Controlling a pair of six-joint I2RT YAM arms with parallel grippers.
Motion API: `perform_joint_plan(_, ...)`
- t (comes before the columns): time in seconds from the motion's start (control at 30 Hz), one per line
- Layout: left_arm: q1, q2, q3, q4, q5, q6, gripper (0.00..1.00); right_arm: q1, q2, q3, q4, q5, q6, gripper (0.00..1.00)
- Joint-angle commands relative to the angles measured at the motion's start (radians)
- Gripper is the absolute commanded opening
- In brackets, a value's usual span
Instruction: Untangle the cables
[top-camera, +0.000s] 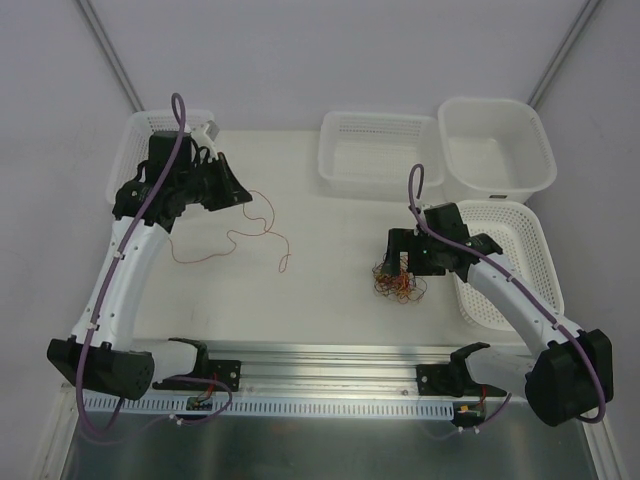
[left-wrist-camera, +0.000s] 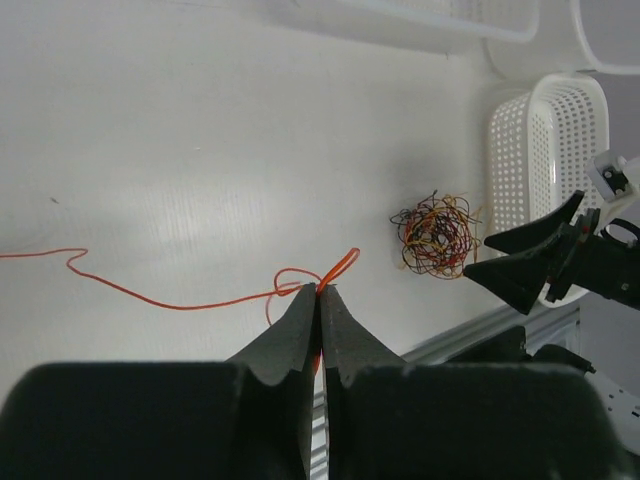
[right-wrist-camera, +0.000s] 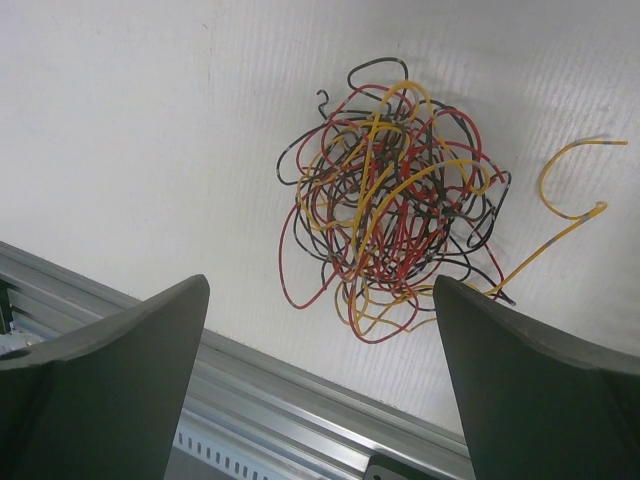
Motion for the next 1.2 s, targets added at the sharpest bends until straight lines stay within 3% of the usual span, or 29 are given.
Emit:
perform_joint_plan(0.0, -0.035, 0.007, 0.039, 0.055, 0.012, -0.045, 0.00, 0.008, -0.003, 0.030, 0.024, 0.007, -0.025, 1.00)
perform_joint_plan(0.17, -0.036, -0.028, -0.052, 0.112, -0.074, -0.101, 0.00, 0.008, -0.012, 0.021, 0.024, 0.011, -0.027, 1.00)
perform_joint_plan(0.47, -0.003, -0.045, -0.455, 0.311, -0.264, -0.232, 0.00, 0.008, -0.039, -0.016, 0.029, 0.011, -0.019, 0.97)
perform_joint_plan(0.8, 0.007, 0.063, -0.606, 0.414, -0.408, -0.324, 0.00, 0.011, -0.060, -0.043, 0.029, 0.016, -0.019, 0.97)
perform_joint_plan(0.9, 0.007, 0.079, -0.635, 0.419, -0.464, -0.359, 0.06, 0.010, -0.066, -0.049, 0.029, 0.018, -0.019, 0.97)
perform_joint_plan(1.0, 0.007, 0.092, -0.659, 0.417, -0.499, -0.394, 0.18, 0.010, -0.069, -0.051, 0.029, 0.016, -0.022, 0.97)
perform_joint_plan(1.13, 0.007, 0.099, -0.676, 0.417, -0.524, -0.422, 0.38, 0.011, -0.071, -0.056, 0.030, 0.018, -0.028, 0.97)
perform_joint_plan(1.17, 0.007, 0.103, -0.676, 0.417, -0.524, -0.423, 0.50, 0.011, -0.072, -0.056, 0.032, 0.018, -0.028, 0.97)
